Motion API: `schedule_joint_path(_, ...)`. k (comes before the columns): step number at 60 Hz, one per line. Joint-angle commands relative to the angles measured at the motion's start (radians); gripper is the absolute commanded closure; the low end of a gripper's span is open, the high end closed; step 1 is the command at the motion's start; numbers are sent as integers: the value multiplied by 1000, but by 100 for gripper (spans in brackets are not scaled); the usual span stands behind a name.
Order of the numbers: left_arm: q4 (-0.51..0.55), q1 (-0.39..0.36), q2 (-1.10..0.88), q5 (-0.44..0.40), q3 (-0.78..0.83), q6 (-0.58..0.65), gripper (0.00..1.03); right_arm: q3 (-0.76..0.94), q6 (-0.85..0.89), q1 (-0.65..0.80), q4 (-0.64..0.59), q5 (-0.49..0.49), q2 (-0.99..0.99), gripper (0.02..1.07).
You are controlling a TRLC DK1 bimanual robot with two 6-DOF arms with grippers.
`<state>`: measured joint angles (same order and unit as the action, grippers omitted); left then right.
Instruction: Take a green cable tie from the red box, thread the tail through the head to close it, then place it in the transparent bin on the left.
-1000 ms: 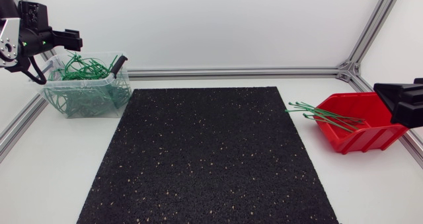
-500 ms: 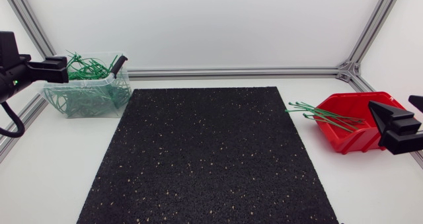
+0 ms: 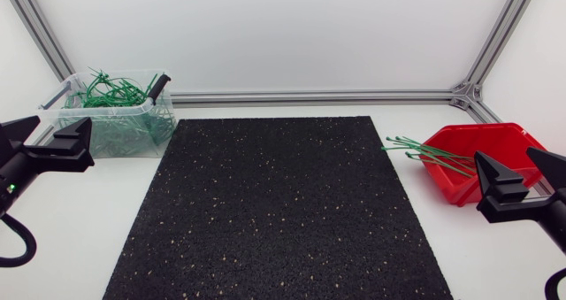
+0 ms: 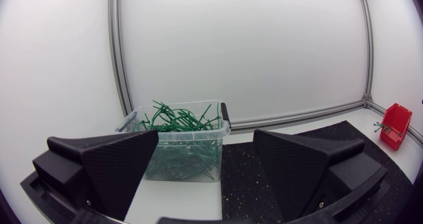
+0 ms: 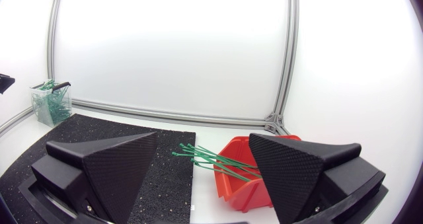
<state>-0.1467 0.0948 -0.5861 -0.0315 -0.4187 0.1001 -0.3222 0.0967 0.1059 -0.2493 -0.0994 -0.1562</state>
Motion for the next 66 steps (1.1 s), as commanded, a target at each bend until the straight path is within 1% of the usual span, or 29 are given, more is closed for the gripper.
schedule_joint_path(1,-7,-9,58,2,47,-27,3,46,-27,-14,30,15,20,7)
schedule_joint_path(3,1,-11,102,3,73,-32,3,78,-35,-25,55,25,36,7)
schedule_joint_path(28,73,-53,342,17,244,-66,3,318,-96,-105,246,98,154,7)
schedule_joint_path(54,146,-95,585,31,418,-100,3,322,-97,-106,249,99,156,7)
schedule_joint_path(66,147,-95,586,31,419,-100,3,322,-97,-106,249,99,156,7)
